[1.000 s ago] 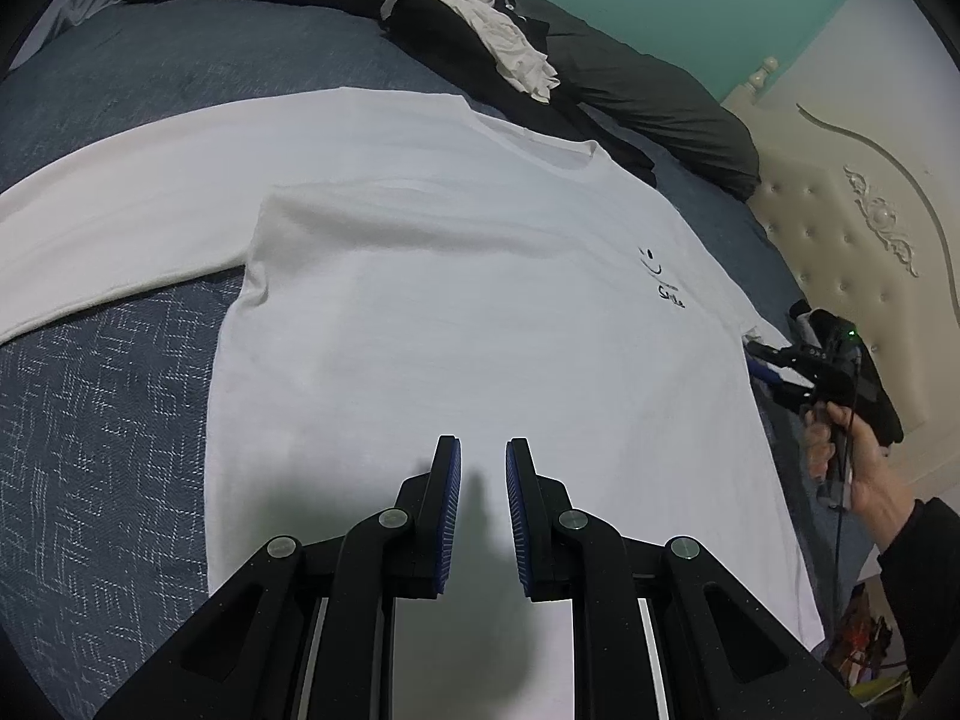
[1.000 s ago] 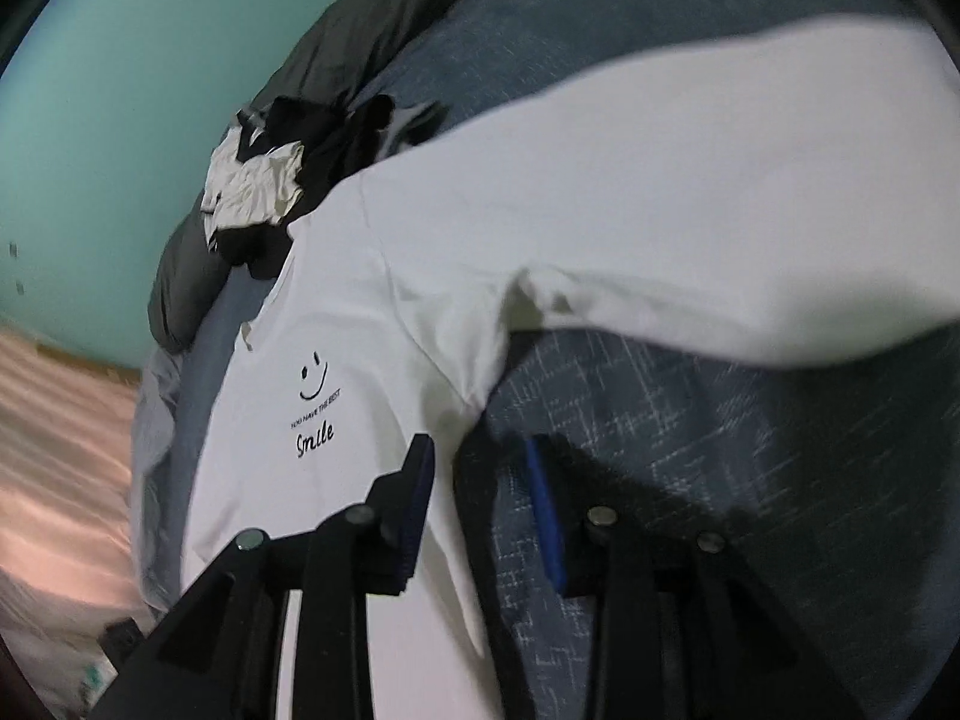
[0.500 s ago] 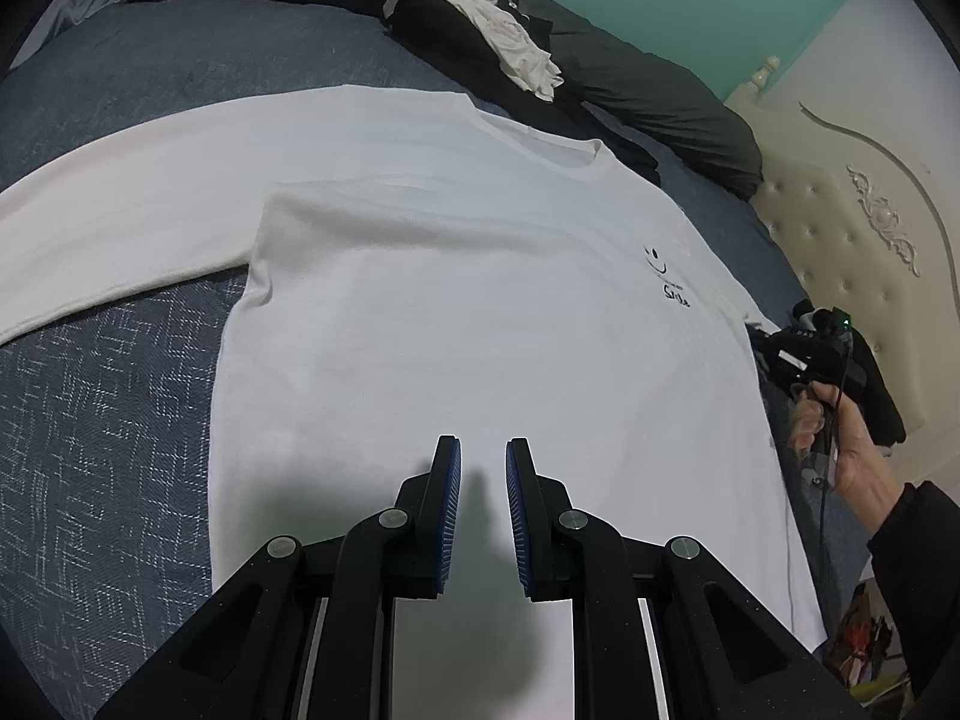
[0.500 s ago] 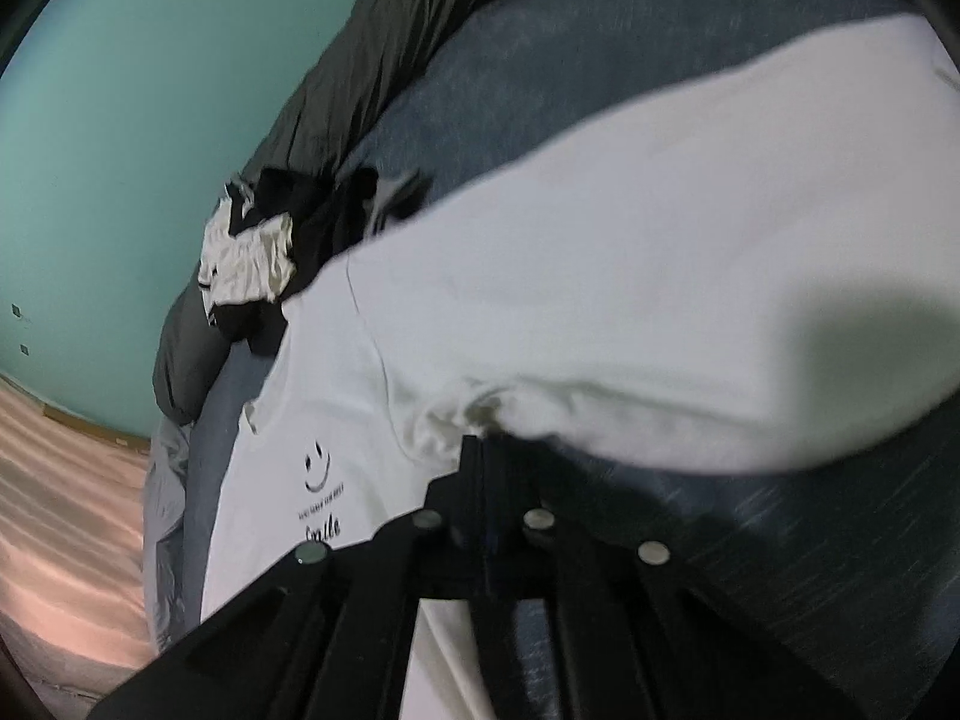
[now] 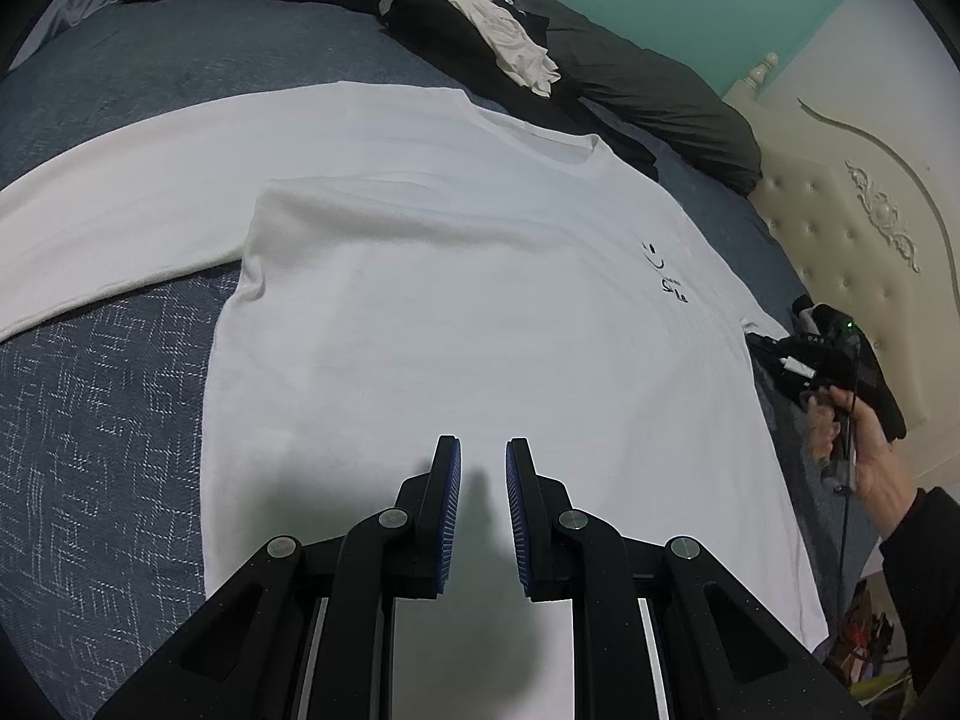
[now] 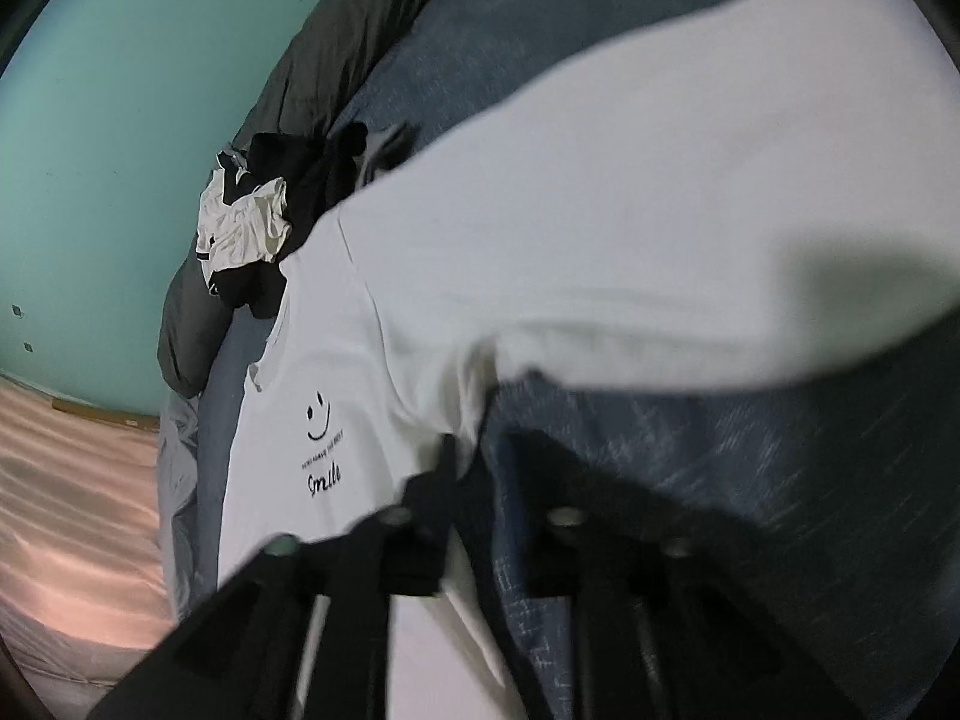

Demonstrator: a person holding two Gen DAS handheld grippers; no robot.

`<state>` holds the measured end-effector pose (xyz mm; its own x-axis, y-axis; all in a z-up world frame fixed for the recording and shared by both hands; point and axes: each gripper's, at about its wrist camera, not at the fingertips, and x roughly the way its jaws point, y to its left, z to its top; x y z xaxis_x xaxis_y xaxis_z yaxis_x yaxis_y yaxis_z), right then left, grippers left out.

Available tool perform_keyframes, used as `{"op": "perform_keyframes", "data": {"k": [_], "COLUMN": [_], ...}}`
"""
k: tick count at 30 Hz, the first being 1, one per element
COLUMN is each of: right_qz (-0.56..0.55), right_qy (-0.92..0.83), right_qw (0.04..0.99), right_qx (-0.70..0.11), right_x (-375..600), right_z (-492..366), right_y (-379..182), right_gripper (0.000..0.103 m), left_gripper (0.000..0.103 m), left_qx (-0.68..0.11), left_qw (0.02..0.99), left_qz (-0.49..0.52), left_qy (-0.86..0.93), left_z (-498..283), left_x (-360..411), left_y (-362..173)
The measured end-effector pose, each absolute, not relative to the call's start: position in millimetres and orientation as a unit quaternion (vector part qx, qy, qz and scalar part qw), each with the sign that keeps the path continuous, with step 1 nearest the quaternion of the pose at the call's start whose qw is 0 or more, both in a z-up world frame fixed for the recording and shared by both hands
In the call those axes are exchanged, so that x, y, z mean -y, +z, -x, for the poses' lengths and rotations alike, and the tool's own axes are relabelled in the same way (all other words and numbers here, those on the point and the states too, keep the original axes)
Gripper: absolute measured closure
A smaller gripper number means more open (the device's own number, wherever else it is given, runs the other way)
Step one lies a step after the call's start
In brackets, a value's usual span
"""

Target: Fold clothes

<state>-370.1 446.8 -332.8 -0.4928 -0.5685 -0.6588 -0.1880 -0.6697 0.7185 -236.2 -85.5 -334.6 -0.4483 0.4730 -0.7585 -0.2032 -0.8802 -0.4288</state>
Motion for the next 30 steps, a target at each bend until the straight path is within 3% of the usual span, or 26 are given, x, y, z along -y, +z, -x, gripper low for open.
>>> {"op": "perform_keyframes", "data": {"k": [7,10,11,12,30], "right_qz": [-0.471,-0.473,-0.474,-0.475,-0.504], "right_qy": [-0.76,-0.769,-0.774,-0.778,-0.83], "right_qw": [0.122,0.124,0.12,0.115,0.077], "right_qx": [0.431,0.412,0.403,0.395,0.228], "right_x": [-439.7,-432.8,-431.7,-431.4,-429.1], "right_z": [383.7,388.0,388.3,388.0,421.2], "right_y": [-345.3,-342.9,-341.7,-341.0,-311.1], "right_gripper": [0.079,0.08,0.085,0.098,0.101], "left_gripper": [0.086,0.086,0.086,0.086,0.086], "left_qx": [0.14,0.139,0.139,0.139,0.135], "left_qw": [0.2,0.2,0.2,0.201,0.2], "left_qz": [0.485,0.486,0.486,0.486,0.49], "left_qy": [0.84,0.839,0.839,0.839,0.838], "left_z": [236.9,236.1,236.1,236.0,237.2], "left_x": [88.0,87.9,87.9,87.8,89.7], "left_y": [-335.9,-336.6,-336.7,-336.7,-339.9]}}
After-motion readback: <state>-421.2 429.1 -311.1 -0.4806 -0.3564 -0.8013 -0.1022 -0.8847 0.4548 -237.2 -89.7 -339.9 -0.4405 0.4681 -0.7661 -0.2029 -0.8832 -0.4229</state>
